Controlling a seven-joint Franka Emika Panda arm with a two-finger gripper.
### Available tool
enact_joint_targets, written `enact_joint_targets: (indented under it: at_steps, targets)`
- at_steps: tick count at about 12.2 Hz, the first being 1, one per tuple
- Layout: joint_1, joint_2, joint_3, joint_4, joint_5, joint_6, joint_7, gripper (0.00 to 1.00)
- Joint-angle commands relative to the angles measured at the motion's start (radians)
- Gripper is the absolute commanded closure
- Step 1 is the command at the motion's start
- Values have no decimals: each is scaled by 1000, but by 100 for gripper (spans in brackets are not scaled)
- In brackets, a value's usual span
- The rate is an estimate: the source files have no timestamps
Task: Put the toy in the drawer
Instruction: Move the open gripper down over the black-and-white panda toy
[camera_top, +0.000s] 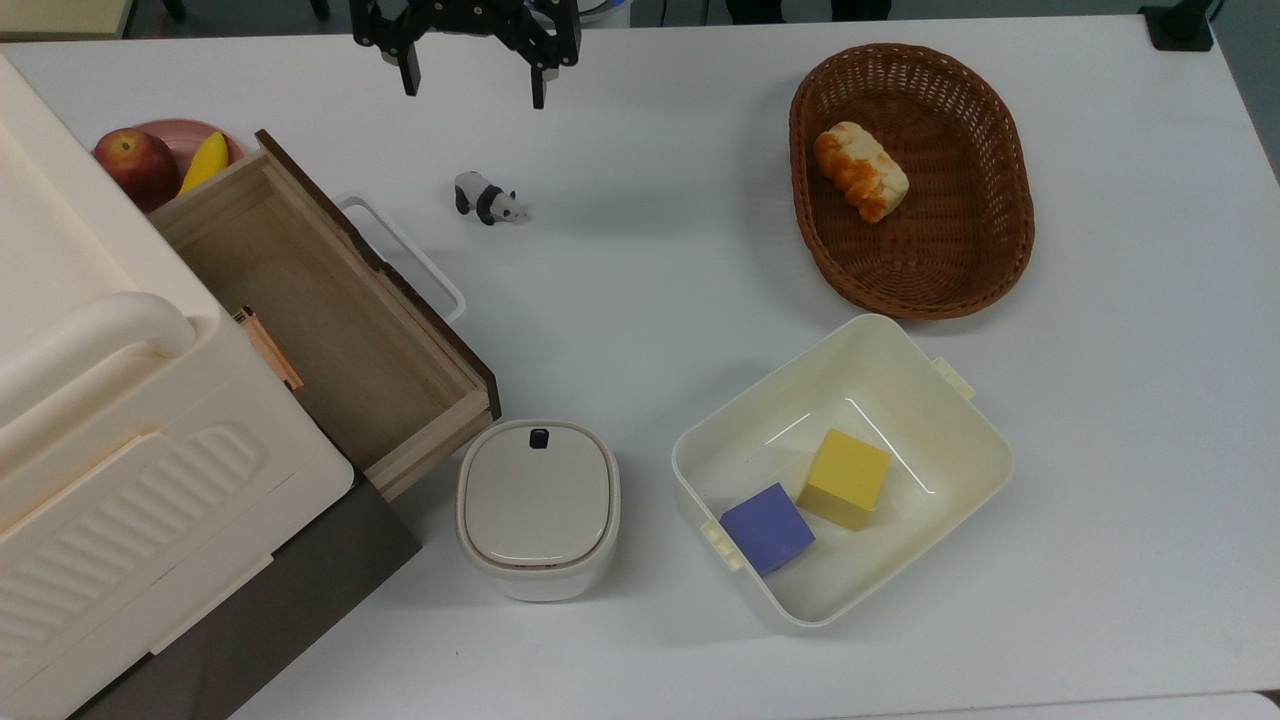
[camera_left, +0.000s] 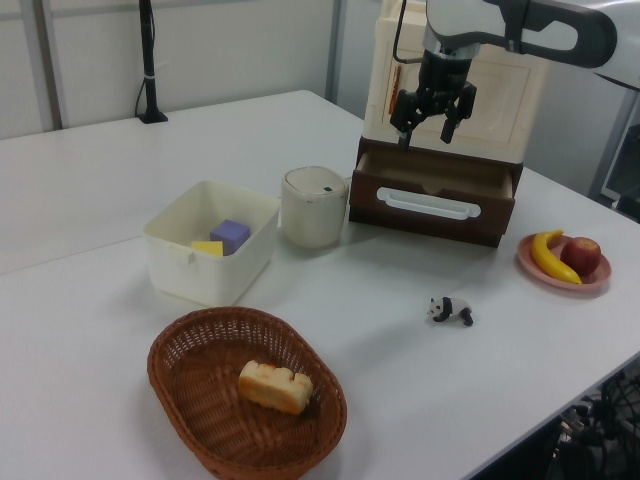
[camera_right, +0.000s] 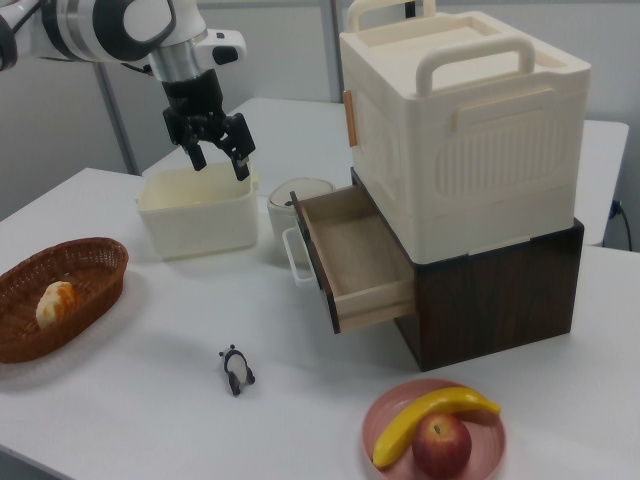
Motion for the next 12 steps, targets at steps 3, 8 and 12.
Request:
enact_joint_targets:
  at_steps: [3,8,12]
  targets:
    - [-1,-11,5,1,28,-50,-21,0]
    - [0,-12,5,-4,30,-47,-22,0]
    - [-3,-46,52,-86,15,-45,-224,0]
